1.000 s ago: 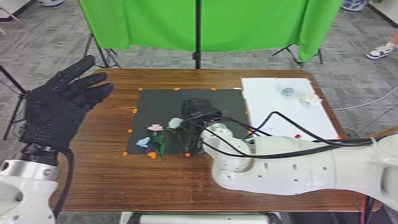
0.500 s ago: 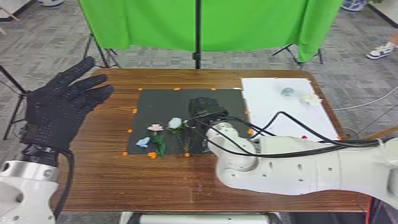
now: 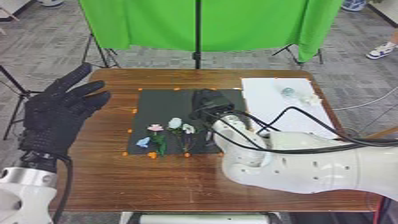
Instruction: Arrange flowers
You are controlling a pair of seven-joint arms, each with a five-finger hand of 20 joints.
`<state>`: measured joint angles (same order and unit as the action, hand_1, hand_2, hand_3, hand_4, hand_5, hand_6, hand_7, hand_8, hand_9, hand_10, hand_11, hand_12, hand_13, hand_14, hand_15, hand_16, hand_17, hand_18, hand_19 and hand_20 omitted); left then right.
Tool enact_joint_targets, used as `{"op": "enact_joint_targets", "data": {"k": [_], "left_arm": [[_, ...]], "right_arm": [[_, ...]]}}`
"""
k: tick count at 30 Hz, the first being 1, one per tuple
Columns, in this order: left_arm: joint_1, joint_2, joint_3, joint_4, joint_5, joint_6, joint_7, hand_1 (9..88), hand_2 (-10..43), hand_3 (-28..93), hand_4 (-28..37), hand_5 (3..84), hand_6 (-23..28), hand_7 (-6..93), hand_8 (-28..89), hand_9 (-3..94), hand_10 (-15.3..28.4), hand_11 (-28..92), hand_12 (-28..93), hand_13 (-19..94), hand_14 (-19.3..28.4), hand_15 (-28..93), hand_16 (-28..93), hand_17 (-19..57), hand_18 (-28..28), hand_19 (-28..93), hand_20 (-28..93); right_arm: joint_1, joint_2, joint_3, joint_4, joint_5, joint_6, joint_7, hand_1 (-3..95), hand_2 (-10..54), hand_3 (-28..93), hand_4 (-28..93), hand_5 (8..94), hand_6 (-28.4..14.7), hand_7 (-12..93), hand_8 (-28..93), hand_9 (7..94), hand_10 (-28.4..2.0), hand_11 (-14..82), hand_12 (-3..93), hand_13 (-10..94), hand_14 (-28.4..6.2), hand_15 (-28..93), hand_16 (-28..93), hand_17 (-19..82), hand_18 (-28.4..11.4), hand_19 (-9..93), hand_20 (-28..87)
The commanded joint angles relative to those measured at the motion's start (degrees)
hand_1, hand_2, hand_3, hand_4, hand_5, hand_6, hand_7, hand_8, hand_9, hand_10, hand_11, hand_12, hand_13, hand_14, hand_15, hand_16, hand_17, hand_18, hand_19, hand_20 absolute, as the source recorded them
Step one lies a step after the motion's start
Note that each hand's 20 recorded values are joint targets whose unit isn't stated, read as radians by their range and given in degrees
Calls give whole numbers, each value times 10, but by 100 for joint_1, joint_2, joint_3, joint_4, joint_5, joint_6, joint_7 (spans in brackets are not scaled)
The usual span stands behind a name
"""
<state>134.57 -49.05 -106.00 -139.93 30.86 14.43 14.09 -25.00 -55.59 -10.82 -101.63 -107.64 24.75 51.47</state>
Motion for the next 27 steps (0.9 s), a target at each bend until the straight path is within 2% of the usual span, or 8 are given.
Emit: {"op": "enact_joint_targets", "data": {"k": [1, 4, 6, 8, 13, 16, 23, 27], "left_arm": [[345, 61, -89, -73, -100, 184, 216, 222, 90, 768, -249, 338, 87, 160, -101, 336, 228, 279, 135, 262, 284, 576, -106, -60, 264, 560, 356], [503, 64, -188, -105, -128, 236, 303, 222, 91, 766, -249, 338, 85, 163, -102, 336, 224, 287, 134, 263, 284, 585, -107, -59, 264, 563, 354], [588, 43, -233, -56, -220, 259, 371, 222, 90, 765, -249, 337, 84, 165, -103, 336, 223, 291, 133, 263, 284, 589, -109, -59, 264, 565, 353], [775, 39, -268, -56, -414, 485, 611, 220, 90, 764, -250, 336, 83, 166, -104, 336, 221, 294, 132, 264, 284, 592, -110, -59, 264, 566, 352], [1232, -99, -509, -44, -452, 499, 806, 209, 92, 764, -259, 335, 81, 169, -106, 336, 220, 301, 128, 264, 284, 599, -114, -54, 262, 578, 352], [1427, -122, -521, -28, -542, 546, 1032, 198, 91, 763, -269, 334, 79, 171, -107, 337, 218, 306, 127, 276, 284, 615, -113, -65, 255, 565, 345], [1384, -188, -476, 26, -547, 506, 962, 176, 90, 755, -281, 335, 76, 171, -109, 342, 220, 316, 130, 284, 284, 664, -119, -85, 241, 544, 337], [1356, -150, -410, 16, -555, 538, 1022, 174, 92, 750, -282, 335, 75, 169, -108, 340, 220, 315, 129, 273, 284, 652, -128, -87, 239, 539, 336]], "right_arm": [[156, 817, 580, -384, 121, 81, 27, 411, -95, 750, -282, 696, 12, 155, -87, 900, -89, 267, 171, 854, -49, 544, 206, 367, -190, 857, 54], [29, 1250, 998, -449, 263, -17, 36, 402, -95, 760, -280, 676, 3, 147, -117, 888, -93, 258, 168, 844, -59, 541, 201, 363, -197, 853, 50], [-34, 1533, 1200, -468, 384, -125, 116, 395, -95, 759, -279, 660, -2, 144, -120, 877, -100, 252, 166, 836, -66, 539, 199, 362, -202, 852, 49], [-32, 1730, 1313, -403, 534, -283, 198, 381, -95, 758, -274, 637, -13, 138, -120, 862, -116, 243, 163, 830, -73, 538, 195, 362, -206, 851, 47], [-143, 2069, 1623, -114, 794, -602, 418, 343, -71, 742, -253, 577, -34, 121, -112, 827, -137, 236, 158, 815, -89, 547, 184, 365, -217, 856, 36], [-169, 2186, 1722, 82, 965, -974, 554, 330, -64, 739, -247, 527, -48, 106, -107, 802, -153, 233, 155, 807, -97, 554, 180, 367, -225, 860, 28], [-180, 2370, 1711, 518, 1132, -1269, 878, 316, -59, 736, -241, 468, -64, 86, -98, 777, -165, 232, 150, 802, -104, 564, 167, 365, -234, 869, 7], [-199, 2432, 1740, 785, 1198, -1363, 995, 314, -57, 734, -240, 453, -69, 80, -95, 772, -169, 231, 149, 800, -106, 568, 165, 366, -237, 874, -3]]}}
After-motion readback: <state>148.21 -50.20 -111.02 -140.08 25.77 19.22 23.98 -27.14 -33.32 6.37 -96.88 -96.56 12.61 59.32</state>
